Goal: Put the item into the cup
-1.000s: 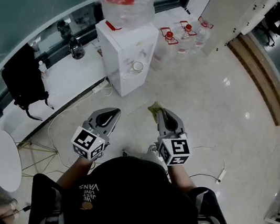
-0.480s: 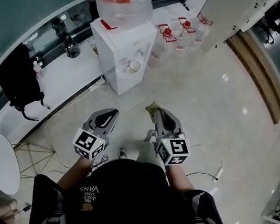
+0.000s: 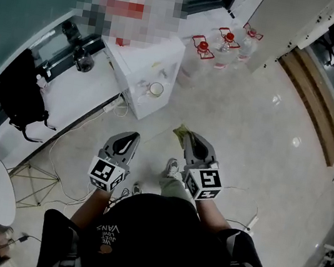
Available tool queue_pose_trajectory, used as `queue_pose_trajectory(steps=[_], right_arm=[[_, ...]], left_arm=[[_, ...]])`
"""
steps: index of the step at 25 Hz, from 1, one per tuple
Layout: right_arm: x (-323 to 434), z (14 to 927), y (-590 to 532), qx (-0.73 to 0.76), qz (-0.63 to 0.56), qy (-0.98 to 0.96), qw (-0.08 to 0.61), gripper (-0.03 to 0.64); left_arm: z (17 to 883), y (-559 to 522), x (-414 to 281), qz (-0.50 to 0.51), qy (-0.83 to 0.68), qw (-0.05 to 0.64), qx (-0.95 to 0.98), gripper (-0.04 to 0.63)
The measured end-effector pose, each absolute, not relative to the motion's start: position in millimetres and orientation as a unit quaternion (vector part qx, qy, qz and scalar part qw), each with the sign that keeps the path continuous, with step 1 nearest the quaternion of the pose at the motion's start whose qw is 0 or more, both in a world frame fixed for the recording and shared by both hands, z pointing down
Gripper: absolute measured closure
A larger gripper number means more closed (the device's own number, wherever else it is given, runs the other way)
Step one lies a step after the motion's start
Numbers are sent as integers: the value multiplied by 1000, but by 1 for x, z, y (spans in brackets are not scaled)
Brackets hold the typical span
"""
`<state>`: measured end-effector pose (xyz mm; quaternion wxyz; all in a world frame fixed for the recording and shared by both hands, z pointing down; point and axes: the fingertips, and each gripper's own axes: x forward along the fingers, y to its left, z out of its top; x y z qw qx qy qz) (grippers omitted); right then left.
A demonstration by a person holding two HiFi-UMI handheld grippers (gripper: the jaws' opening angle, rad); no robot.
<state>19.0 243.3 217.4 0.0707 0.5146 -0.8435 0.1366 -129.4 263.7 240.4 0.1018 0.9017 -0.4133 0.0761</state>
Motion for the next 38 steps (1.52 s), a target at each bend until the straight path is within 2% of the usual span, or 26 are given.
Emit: queue_pose_trajectory(steps=[15,24,31,38], right_arm=[[59,273,115,412,133,-895,110,572],[44,313,66,430,142,-885,107,571],[23,351,33,471,161,-862,95,572],[3,400,-3,488,174,-851,92,571]], left_arm=[[319,171,-95,109,-517,114,841,569],[377,129,-102,131,-494,140,848,568],[436,90,-112,152,-446,173,865,495],[495,52,-118,164,-423,187,871,461]])
